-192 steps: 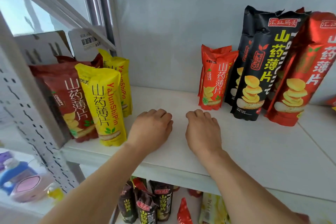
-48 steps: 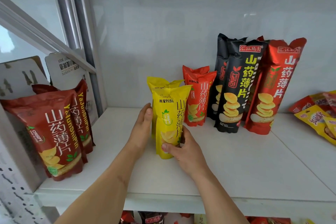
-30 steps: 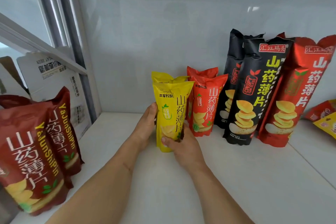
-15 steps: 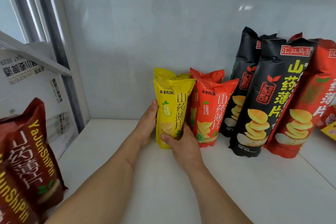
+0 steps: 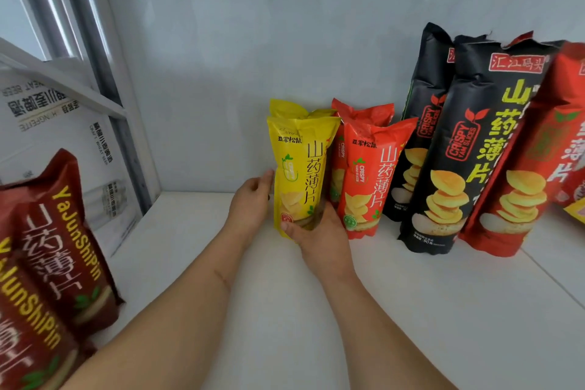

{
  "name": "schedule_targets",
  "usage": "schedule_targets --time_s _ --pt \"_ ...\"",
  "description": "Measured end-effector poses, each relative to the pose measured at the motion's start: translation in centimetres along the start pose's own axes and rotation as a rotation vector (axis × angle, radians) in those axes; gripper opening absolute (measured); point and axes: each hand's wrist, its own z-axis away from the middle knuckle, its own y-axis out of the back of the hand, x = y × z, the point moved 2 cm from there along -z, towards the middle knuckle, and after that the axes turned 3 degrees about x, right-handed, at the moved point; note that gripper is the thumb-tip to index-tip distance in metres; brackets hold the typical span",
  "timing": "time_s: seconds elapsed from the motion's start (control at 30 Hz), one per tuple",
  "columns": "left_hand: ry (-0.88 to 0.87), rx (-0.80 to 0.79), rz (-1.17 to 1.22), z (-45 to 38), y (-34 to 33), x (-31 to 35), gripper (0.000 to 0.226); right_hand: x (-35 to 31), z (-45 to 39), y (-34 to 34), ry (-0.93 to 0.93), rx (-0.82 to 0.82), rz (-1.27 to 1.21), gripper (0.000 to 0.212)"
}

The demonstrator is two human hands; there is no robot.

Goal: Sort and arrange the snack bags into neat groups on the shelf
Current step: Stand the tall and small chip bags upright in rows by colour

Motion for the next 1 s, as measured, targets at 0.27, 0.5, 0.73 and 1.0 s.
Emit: schedule_targets --time_s 0.27,0.5,0.73,1.0 --pt "-0.408 0.166 -1.096 7.8 3.0 0.1 0.03 -1.2 5.1 2.5 0.138 -0.014 0.621 0.039" --pt "-0.859 0.302 -1.33 14.5 6.4 0.0 0.03 -2.4 9.7 2.3 0.545 -0.095 0.852 0.011" --pt "-0.925 0.316 -1.325 19.9 9.2 -0.1 0.033 -4.2 14.2 1.7 0.695 -0.096 0.83 0.013" --pt "-0.94 0.391 -1.229 24.0 13.9 1.5 0.031 -6.5 17.8 1.1 0.594 -0.171 0.676 0.033"
